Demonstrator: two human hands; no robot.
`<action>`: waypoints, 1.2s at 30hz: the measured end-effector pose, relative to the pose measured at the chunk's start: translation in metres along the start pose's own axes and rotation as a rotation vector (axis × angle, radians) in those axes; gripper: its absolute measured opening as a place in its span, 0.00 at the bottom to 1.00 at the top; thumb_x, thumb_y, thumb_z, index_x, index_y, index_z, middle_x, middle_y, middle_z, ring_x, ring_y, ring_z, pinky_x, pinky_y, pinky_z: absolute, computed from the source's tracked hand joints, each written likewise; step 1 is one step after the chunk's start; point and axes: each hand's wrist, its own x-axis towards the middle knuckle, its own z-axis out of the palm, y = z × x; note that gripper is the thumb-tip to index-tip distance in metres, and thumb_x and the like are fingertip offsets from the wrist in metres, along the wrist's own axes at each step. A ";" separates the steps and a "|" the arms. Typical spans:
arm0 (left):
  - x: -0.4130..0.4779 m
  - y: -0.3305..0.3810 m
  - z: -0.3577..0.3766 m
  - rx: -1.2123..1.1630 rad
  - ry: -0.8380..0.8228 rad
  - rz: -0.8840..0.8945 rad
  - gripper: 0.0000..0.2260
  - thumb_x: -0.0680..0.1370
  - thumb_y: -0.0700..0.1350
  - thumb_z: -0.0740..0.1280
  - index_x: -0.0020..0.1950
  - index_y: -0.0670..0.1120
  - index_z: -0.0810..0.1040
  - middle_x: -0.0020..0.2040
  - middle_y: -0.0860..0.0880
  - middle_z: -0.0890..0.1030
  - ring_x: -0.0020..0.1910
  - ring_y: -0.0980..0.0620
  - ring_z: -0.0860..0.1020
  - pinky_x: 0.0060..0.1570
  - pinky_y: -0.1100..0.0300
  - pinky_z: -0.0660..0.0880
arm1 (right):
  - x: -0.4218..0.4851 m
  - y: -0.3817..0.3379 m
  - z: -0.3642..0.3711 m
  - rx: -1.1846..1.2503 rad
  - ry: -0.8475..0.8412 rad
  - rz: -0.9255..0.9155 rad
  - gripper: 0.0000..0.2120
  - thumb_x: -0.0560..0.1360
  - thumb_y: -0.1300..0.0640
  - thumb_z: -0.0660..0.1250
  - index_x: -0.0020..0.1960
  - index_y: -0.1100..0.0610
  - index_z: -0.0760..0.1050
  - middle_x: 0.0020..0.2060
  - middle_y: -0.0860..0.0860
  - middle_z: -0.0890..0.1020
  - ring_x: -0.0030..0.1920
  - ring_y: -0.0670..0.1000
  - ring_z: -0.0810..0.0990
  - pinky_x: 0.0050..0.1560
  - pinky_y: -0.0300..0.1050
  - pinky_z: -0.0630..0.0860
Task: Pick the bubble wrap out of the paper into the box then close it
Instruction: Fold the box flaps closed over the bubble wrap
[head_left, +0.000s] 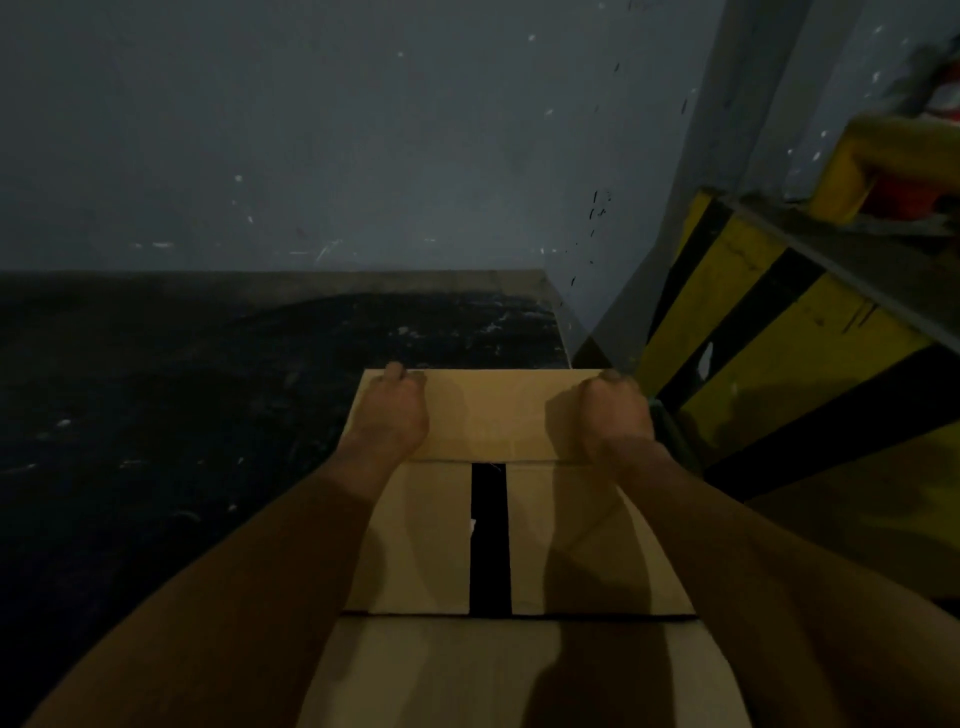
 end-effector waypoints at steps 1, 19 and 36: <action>-0.005 0.000 0.003 -0.036 -0.043 -0.013 0.22 0.79 0.46 0.59 0.73 0.46 0.65 0.73 0.41 0.62 0.69 0.43 0.66 0.69 0.50 0.63 | -0.005 -0.001 0.004 0.003 -0.016 -0.042 0.13 0.77 0.55 0.56 0.54 0.59 0.77 0.55 0.58 0.78 0.56 0.58 0.73 0.57 0.51 0.72; -0.111 0.032 0.017 0.078 -0.218 0.123 0.25 0.83 0.56 0.45 0.78 0.53 0.43 0.79 0.49 0.43 0.77 0.46 0.42 0.73 0.41 0.45 | -0.100 -0.028 0.001 0.095 -0.291 -0.188 0.34 0.80 0.37 0.42 0.79 0.56 0.41 0.79 0.53 0.43 0.78 0.56 0.41 0.75 0.59 0.41; -0.255 0.016 -0.032 0.117 -0.521 0.250 0.49 0.66 0.77 0.58 0.77 0.57 0.38 0.79 0.49 0.39 0.77 0.45 0.40 0.72 0.39 0.45 | -0.250 -0.035 -0.057 0.184 -0.389 -0.110 0.29 0.80 0.39 0.53 0.73 0.57 0.61 0.73 0.55 0.62 0.72 0.61 0.60 0.70 0.59 0.61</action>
